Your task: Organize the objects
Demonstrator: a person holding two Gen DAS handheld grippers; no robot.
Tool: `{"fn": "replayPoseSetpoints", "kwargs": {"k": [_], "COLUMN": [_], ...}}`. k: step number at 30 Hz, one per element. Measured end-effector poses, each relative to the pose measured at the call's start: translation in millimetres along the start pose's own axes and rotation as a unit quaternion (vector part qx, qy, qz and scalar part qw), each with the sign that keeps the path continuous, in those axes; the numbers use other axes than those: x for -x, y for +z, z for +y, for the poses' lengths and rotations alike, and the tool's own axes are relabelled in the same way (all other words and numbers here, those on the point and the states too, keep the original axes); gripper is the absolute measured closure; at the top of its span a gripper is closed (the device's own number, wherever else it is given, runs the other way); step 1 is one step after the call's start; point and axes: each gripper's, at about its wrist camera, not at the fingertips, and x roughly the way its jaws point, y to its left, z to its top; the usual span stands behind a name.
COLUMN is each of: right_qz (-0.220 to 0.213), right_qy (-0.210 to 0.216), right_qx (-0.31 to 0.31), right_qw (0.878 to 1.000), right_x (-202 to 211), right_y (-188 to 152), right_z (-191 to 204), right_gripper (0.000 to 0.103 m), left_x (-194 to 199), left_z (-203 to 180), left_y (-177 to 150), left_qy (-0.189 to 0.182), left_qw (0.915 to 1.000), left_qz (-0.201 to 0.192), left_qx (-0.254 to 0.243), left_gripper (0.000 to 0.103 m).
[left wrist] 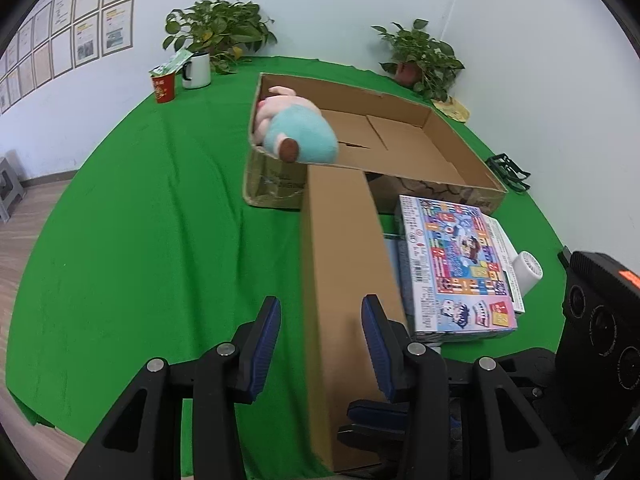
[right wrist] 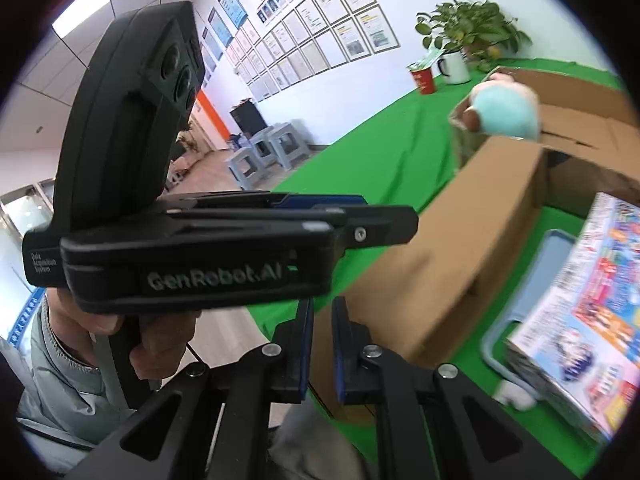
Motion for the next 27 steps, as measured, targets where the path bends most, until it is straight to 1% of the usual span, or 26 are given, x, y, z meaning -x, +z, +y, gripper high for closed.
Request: {"fn": "replayPoseSetpoints", "kwargs": {"k": [2, 4, 5, 6, 7, 8, 9, 10, 12, 14, 16, 17, 19, 22, 24, 27], "right_qz": [-0.009, -0.022, -0.028, -0.032, -0.043, -0.049, -0.057, -0.063, -0.061, -0.062, -0.065, -0.067, -0.063, -0.058, -0.055, -0.052], "right_qy": [0.000, -0.004, -0.007, -0.011, -0.020, -0.027, -0.033, -0.039, -0.043, -0.050, -0.045, -0.043, -0.038, -0.031, -0.028, -0.022], "right_qx": [-0.001, -0.009, -0.012, -0.014, -0.017, -0.021, -0.028, -0.035, -0.046, -0.046, -0.049, -0.050, -0.050, -0.048, -0.045, -0.042], "right_qw": [1.000, 1.000, 1.000, 0.999, 0.999, 0.998, 0.997, 0.997, 0.996, 0.996, 0.996, 0.996, 0.996, 0.997, 0.997, 0.998], "right_x": [1, 11, 18, 23, 33, 39, 46, 52, 58, 61, 64, 65, 62, 59, 57, 54], "right_y": [-1, -3, -6, -8, -13, -16, -21, -25, -31, -34, -36, -37, -36, -36, -36, -34], "right_z": [0, -4, -8, -10, -14, -16, -19, -22, -26, -28, -30, -31, -34, -35, -36, -38], "right_gripper": [0.094, 0.092, 0.085, 0.070, 0.060, 0.036, 0.022, 0.021, 0.021, 0.021, 0.021, 0.021, 0.021, 0.021, 0.021, 0.021], "left_x": [0, 1, 2, 2, 1, -1, -4, -7, -18, -30, -39, -41, -44, -42, -40, -37], "left_z": [4, -2, -7, -12, -19, -27, -33, -39, -51, -62, -67, -67, -63, -52, -49, -46], "left_y": [1, 1, 2, 2, 3, 3, 3, 3, 2, -1, -3, -4, -3, -1, 0, 3], "left_qy": [-0.003, -0.017, -0.028, -0.036, -0.038, -0.038, -0.037, -0.036, -0.025, -0.006, 0.020, 0.041, 0.067, 0.060, 0.061, 0.070], "left_qw": [1.0000, 0.9997, 0.9993, 0.9988, 0.9985, 0.9982, 0.9979, 0.9975, 0.9963, 0.9942, 0.9919, 0.9906, 0.9894, 0.9921, 0.9921, 0.9914], "left_qz": [0.006, 0.006, 0.006, 0.006, 0.005, 0.004, 0.004, 0.007, 0.021, 0.035, 0.043, 0.039, 0.041, 0.042, 0.042, 0.042], "left_qx": [0.001, -0.014, -0.024, -0.033, -0.040, -0.046, -0.052, -0.060, -0.080, -0.102, -0.118, -0.124, -0.122, -0.102, -0.101, -0.102], "left_gripper": [0.062, 0.062, 0.061, 0.054, 0.042, 0.035, 0.027, 0.027, 0.027, 0.027, 0.029, 0.032, 0.044, 0.045, 0.047, 0.058]}}
